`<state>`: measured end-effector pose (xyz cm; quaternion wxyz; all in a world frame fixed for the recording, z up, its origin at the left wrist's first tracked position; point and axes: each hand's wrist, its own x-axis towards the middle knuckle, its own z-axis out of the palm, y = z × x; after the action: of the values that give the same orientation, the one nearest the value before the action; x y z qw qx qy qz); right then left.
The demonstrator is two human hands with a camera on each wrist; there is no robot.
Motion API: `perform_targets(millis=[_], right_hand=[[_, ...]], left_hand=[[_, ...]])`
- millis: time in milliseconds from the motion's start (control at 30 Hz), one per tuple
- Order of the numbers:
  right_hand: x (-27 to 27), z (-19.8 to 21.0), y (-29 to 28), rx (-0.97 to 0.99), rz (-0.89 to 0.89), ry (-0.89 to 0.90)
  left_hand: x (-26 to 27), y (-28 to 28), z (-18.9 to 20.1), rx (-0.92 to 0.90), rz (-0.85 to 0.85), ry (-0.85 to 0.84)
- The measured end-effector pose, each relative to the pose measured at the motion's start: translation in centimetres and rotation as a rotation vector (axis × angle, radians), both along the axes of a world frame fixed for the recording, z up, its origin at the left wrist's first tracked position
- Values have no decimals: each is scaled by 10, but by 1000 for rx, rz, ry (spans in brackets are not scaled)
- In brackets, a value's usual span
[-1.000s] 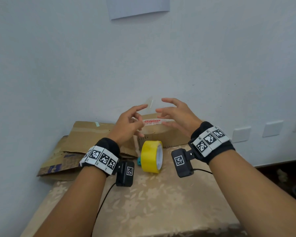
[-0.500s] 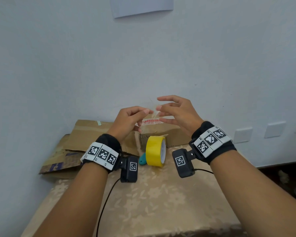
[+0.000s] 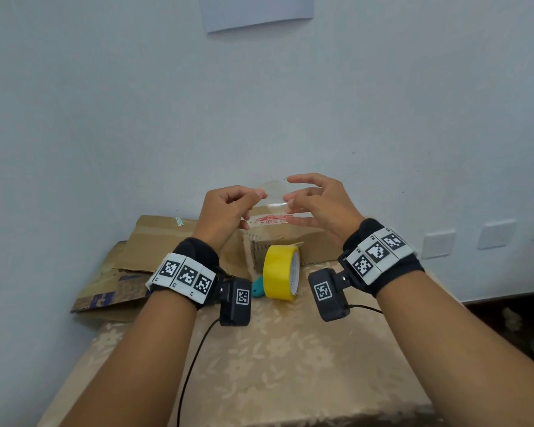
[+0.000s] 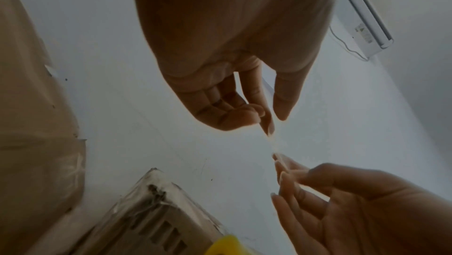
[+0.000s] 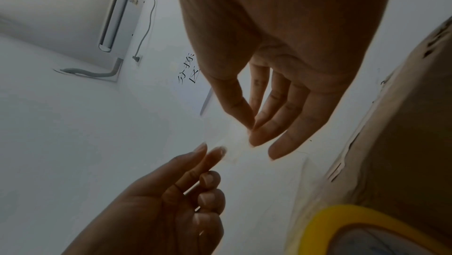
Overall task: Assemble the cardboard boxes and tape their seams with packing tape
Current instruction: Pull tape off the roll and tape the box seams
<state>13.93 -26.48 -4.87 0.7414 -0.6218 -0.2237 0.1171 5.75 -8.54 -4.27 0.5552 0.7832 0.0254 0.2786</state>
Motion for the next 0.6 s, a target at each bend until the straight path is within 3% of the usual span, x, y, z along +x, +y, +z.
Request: perform_targets(millis=[267, 600], right_hand=[[7, -2, -2, 18, -84, -58], [17, -2, -7, -19, -111, -114]], left_hand=[[14, -10, 2, -85, 101, 39], [39, -24, 13, -109, 143, 223]])
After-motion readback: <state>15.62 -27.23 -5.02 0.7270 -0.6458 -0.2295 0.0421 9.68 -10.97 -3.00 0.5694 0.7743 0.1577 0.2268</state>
